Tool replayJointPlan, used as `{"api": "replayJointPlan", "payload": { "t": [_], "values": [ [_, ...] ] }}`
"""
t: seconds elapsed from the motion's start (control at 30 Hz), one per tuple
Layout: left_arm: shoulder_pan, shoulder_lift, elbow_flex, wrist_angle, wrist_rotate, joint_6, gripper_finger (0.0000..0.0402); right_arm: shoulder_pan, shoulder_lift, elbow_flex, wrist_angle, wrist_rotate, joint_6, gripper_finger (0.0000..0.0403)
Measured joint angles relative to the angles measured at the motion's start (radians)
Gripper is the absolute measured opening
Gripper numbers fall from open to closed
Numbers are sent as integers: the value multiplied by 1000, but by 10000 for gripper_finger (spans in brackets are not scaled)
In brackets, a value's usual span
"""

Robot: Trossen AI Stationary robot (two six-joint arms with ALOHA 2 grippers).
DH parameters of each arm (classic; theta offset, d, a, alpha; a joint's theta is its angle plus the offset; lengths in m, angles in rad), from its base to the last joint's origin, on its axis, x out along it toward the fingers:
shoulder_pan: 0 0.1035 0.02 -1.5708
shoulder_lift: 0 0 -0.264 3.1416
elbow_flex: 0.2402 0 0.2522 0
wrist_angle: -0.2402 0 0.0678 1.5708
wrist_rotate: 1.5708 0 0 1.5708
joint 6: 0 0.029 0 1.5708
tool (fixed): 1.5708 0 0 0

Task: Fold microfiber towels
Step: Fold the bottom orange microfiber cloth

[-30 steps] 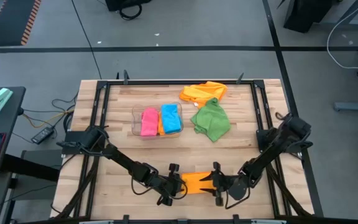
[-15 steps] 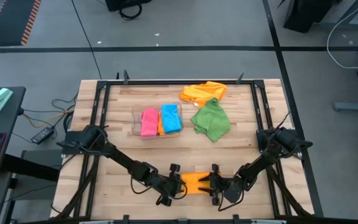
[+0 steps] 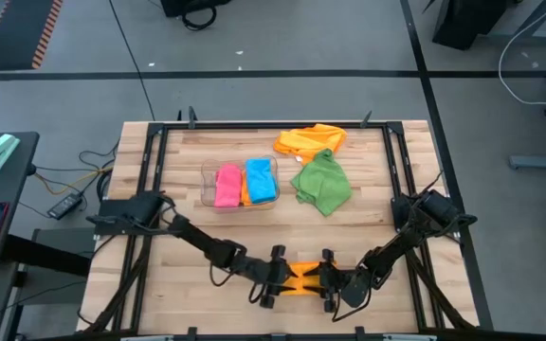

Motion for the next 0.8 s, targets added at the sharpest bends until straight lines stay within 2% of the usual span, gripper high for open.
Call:
{"api": "replayJointPlan", "payload": {
  "t": [0.13,0.3,0.5,0.6,0.67,0.8],
  "values": [
    [13,55,0,1,50,-46,197,0,0,0,1,0,2,184],
    [9,64,3,-12,53,-53,196,0,-19,-1,-6,-20,-18,184],
    [7,64,3,-17,54,-54,195,-1,-175,-2,-45,-15,-147,184],
    [7,64,3,-15,55,-54,198,-3,-213,0,-51,-3,-207,184],
    [7,64,2,-13,55,-54,199,-3,-189,-4,-58,1,-201,184],
    [7,64,2,-11,56,-58,196,-2,-73,-31,-26,2,-88,184]
  ]
}}
